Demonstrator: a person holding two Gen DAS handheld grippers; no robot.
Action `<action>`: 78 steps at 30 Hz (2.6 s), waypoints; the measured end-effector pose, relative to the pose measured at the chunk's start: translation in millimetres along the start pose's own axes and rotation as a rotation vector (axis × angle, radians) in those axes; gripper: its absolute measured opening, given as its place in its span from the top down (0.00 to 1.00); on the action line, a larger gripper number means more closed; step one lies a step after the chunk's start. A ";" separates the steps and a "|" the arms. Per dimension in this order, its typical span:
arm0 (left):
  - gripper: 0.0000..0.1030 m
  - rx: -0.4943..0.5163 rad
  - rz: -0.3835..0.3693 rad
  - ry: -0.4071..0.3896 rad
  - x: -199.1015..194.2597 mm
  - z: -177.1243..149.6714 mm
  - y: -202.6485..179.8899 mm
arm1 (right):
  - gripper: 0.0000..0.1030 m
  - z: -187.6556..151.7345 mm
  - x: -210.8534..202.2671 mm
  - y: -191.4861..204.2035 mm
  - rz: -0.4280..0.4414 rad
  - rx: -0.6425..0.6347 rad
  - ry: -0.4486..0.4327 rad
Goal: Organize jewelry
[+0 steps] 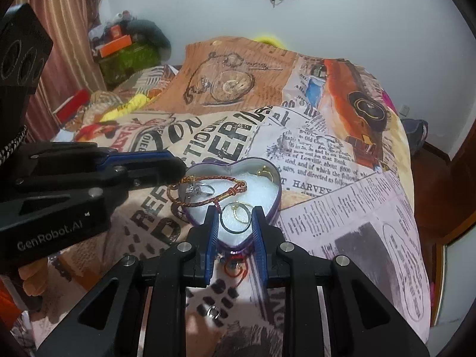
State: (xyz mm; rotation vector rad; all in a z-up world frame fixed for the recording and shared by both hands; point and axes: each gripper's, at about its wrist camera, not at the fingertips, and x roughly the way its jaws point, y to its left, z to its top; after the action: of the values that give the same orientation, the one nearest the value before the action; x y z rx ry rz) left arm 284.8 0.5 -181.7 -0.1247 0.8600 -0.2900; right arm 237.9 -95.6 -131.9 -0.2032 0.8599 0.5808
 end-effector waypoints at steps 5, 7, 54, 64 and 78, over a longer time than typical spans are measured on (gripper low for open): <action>0.92 0.009 0.003 0.017 10.3 1.3 -0.2 | 0.80 2.1 10.3 -1.4 0.000 -0.013 0.020; 0.92 0.010 0.003 0.024 12.8 1.3 0.2 | 0.80 1.7 13.1 -2.4 0.004 -0.014 0.027; 0.62 0.085 0.115 0.032 -61.0 -48.2 -23.7 | 0.59 -34.2 -44.1 -3.2 -0.041 0.061 0.031; 0.62 0.069 0.127 0.120 -36.6 -75.5 -16.4 | 0.59 -57.4 -17.0 3.3 -0.014 0.051 0.118; 0.62 0.052 0.122 0.154 -22.0 -81.6 -11.9 | 0.89 -65.2 -2.5 17.2 -0.005 -0.018 0.115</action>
State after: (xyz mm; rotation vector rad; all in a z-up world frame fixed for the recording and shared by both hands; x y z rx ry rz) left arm 206.7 -3.5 -215.9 -0.0013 1.0080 -0.2094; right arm 184.3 -108.1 -171.0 -0.2566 0.9660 0.5765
